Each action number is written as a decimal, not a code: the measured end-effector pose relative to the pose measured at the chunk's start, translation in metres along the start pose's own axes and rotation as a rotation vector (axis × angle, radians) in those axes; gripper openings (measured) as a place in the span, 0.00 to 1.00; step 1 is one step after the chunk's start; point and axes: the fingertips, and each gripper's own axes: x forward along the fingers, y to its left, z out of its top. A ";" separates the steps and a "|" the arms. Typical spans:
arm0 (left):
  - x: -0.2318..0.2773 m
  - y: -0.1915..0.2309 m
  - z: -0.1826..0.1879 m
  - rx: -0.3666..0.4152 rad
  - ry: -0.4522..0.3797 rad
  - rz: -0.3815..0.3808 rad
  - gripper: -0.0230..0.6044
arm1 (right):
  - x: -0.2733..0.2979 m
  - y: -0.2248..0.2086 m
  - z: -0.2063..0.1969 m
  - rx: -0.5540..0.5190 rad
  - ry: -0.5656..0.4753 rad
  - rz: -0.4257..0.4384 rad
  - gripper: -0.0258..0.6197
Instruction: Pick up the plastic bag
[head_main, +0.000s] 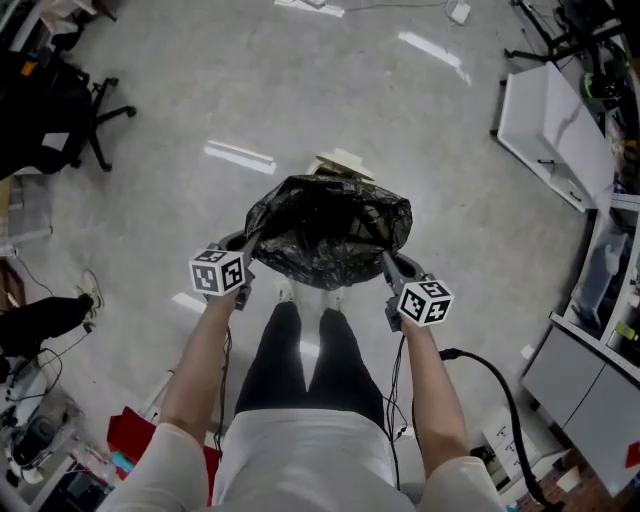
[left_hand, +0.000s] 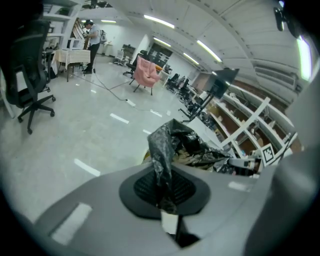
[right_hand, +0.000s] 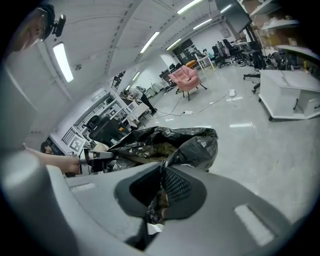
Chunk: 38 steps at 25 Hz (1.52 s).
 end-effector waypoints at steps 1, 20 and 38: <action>-0.013 -0.011 0.007 0.004 -0.010 0.001 0.05 | -0.011 0.010 0.009 -0.014 -0.002 0.008 0.04; -0.224 -0.149 0.049 0.027 -0.262 0.027 0.05 | -0.208 0.141 0.094 -0.227 -0.142 0.188 0.04; -0.383 -0.178 -0.006 0.110 -0.379 -0.036 0.05 | -0.307 0.271 0.050 -0.286 -0.329 0.152 0.04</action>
